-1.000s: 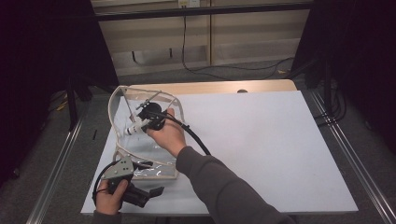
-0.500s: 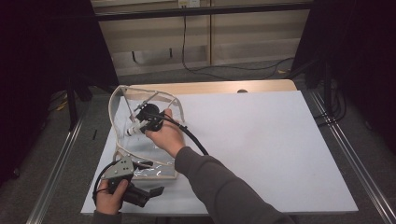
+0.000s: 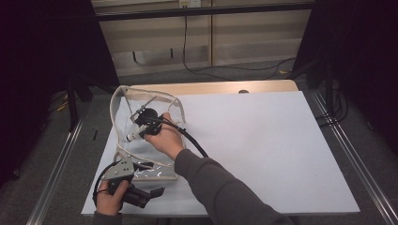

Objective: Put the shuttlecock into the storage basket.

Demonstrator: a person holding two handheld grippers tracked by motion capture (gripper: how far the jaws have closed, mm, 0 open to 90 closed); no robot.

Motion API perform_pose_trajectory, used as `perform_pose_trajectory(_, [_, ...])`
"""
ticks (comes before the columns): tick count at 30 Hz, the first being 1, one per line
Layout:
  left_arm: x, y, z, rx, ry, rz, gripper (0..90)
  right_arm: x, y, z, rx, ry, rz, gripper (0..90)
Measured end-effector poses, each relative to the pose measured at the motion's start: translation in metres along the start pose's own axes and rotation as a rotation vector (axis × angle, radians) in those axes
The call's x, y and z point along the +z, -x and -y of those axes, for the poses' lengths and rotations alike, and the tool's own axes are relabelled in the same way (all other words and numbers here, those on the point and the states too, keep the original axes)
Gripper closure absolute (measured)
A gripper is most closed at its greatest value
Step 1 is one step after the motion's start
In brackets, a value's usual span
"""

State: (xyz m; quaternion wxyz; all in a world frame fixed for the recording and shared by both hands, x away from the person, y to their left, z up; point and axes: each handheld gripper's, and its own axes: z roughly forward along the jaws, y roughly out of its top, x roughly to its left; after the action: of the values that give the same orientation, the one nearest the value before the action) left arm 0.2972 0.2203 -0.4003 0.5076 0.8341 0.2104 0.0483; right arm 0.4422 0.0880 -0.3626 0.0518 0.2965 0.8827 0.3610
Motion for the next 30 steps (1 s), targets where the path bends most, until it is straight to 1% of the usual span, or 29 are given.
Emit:
perform_pose_trajectory(6, [0.0,0.0,0.0,-0.001,0.003,0.0,4.3,0.004,0.001,0.002,-0.006,-0.019,-0.014,87.6])
perform_pose_trajectory(9, [0.0,0.0,0.0,0.0,0.0,0.0,4.3,0.008,0.001,0.003,-0.007,-0.038,-0.02,87.5])
perform_pose_trajectory(10, [0.0,-0.001,0.001,0.001,0.001,0.001,4.3,0.008,0.001,0.004,-0.011,-0.04,-0.017,87.4])
perform_pose_trajectory(12, [0.001,-0.001,0.001,-0.001,0.003,0.0,4.4,0.01,0.002,0.004,-0.007,-0.041,-0.022,85.9])
perform_pose_trajectory(14, [0.0,-0.001,0.0,-0.001,0.0,0.0,4.4,0.012,0.002,0.005,-0.01,-0.057,-0.035,77.1])
perform_pose_trajectory(16, [0.001,-0.001,0.0,-0.001,-0.001,-0.001,4.3,0.011,0.002,0.005,-0.005,-0.049,-0.017,70.3])
perform_pose_trajectory(18, [0.001,-0.001,0.0,0.001,-0.005,-0.002,4.4,0.011,0.003,0.005,0.01,-0.051,-0.019,64.3])
perform_pose_trajectory(20, [0.001,-0.001,0.0,-0.001,-0.005,-0.002,4.4,0.01,0.004,0.005,0.022,-0.05,-0.012,62.5])
perform_pose_trajectory(21, [0.001,-0.001,0.0,-0.001,-0.005,-0.002,4.4,0.01,0.004,0.005,0.025,-0.051,-0.019,61.5])
perform_pose_trajectory(23, [0.001,0.0,0.0,-0.003,-0.004,-0.001,4.3,0.009,0.004,0.005,0.035,-0.055,-0.012,56.7])
perform_pose_trajectory(25, [0.001,0.0,0.0,0.001,-0.007,-0.001,4.3,0.008,0.005,0.005,0.043,-0.062,-0.018,53.0])
perform_pose_trajectory(27, [0.001,0.0,0.0,-0.003,-0.004,0.0,4.3,0.006,0.006,0.005,0.05,-0.064,-0.017,51.4])
perform_pose_trajectory(30, [0.001,-0.001,0.0,0.003,-0.005,-0.001,4.3,0.003,0.007,0.005,0.063,-0.073,-0.01,46.0])
